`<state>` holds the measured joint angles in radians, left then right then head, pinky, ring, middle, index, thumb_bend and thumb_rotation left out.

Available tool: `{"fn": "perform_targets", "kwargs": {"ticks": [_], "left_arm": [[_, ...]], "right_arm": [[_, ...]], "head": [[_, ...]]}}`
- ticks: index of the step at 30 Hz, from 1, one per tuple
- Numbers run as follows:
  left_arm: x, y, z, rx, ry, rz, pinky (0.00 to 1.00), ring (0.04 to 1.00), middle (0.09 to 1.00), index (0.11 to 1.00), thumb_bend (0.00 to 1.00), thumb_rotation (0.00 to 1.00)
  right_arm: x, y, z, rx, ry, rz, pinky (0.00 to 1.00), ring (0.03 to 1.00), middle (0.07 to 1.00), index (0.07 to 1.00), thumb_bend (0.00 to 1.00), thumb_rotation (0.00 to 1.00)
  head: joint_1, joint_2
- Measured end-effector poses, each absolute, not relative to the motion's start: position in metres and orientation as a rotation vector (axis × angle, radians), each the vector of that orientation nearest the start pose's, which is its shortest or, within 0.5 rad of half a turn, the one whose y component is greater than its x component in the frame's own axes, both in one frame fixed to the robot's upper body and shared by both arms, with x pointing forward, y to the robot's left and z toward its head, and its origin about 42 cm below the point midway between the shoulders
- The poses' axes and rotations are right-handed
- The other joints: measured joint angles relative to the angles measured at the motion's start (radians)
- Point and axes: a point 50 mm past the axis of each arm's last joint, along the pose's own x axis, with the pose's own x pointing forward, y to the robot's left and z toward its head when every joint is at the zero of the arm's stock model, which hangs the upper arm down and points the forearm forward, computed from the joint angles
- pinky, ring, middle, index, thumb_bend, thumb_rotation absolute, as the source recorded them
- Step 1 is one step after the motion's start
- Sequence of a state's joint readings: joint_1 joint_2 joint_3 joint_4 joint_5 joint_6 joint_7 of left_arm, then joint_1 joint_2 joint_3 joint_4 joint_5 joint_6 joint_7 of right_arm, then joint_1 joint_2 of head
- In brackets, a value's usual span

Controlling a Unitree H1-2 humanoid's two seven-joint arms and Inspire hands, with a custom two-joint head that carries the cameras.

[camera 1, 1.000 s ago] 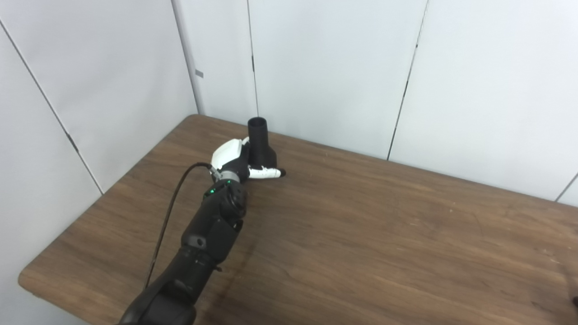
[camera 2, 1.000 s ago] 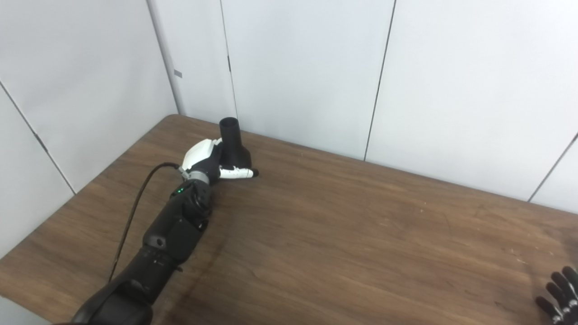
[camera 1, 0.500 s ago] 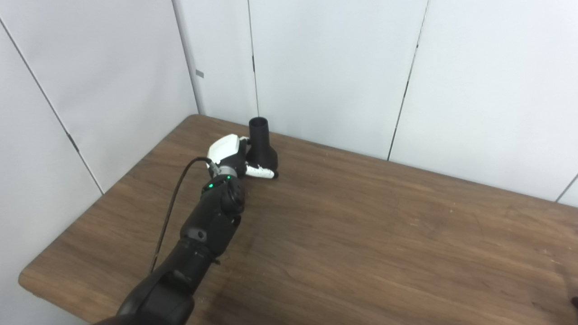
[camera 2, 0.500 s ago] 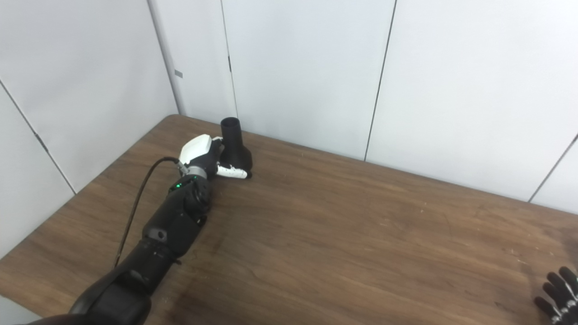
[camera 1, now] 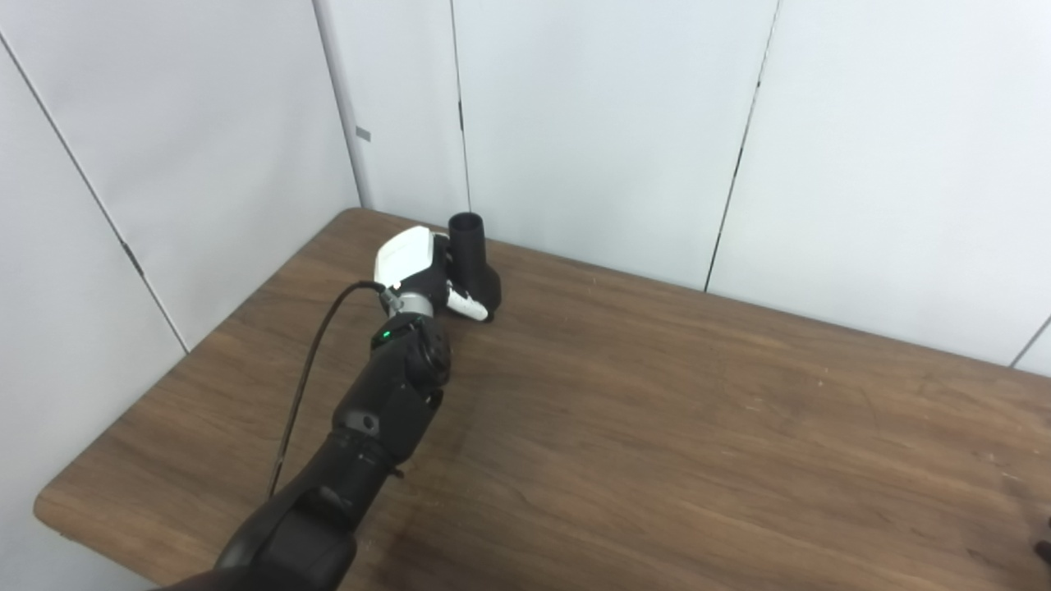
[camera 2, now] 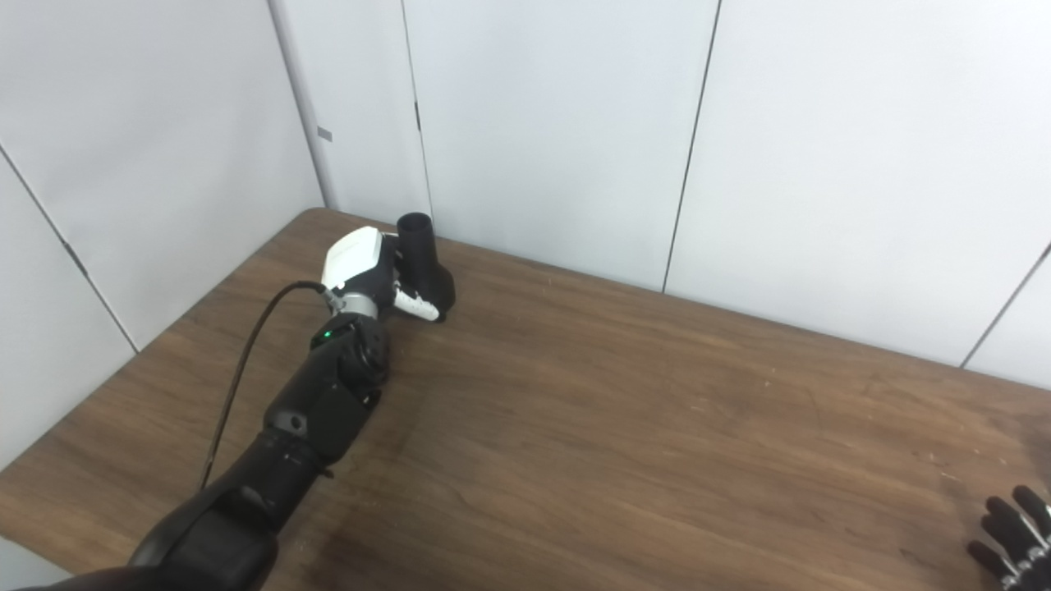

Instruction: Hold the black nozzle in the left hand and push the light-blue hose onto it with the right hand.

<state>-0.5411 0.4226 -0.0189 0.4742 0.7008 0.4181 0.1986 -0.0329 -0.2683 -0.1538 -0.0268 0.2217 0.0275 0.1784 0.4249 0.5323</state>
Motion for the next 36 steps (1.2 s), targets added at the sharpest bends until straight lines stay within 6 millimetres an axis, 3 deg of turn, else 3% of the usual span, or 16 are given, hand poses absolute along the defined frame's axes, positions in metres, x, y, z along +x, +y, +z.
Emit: {"fn": "perform_targets", "kwargs": {"ticks": [9, 18, 21, 31, 36], "left_arm": [[0.444, 0.375, 0.191, 1.118, 0.191, 0.452, 1.00, 0.765, 0.548, 0.447, 0.52, 0.00], [0.425, 0.369, 0.189, 1.109, 0.147, 0.432, 1.00, 0.743, 0.537, 0.444, 0.52, 0.00], [0.416, 0.358, 0.187, 1.100, 0.139, 0.419, 1.00, 0.754, 0.545, 0.447, 0.52, 0.00], [0.388, 0.311, 0.185, 1.058, 0.062, 0.284, 1.00, 0.636, 0.509, 0.471, 0.52, 0.00], [0.370, 0.276, 0.183, 1.013, 0.005, 0.197, 1.00, 0.624, 0.505, 0.473, 0.52, 0.00]], "right_arm": [[0.291, -0.329, 0.134, -0.046, -0.057, 0.043, 0.85, 0.919, 0.891, 0.931, 0.64, 1.00], [0.288, -0.325, 0.136, -0.046, -0.048, 0.049, 0.89, 0.952, 0.899, 0.960, 0.73, 1.00], [0.288, -0.325, 0.136, -0.046, -0.048, 0.048, 0.88, 0.950, 0.896, 0.964, 0.73, 1.00], [0.289, -0.317, 0.135, -0.054, -0.051, 0.021, 0.86, 0.914, 0.861, 0.940, 0.65, 1.00], [0.289, -0.309, 0.138, -0.060, -0.055, 0.010, 0.86, 0.915, 0.858, 0.935, 0.64, 1.00]], "head": [[-0.024, 0.002], [-0.061, 0.011], [-0.074, 0.014], [-0.161, 0.032], [-0.190, 0.044]]}}
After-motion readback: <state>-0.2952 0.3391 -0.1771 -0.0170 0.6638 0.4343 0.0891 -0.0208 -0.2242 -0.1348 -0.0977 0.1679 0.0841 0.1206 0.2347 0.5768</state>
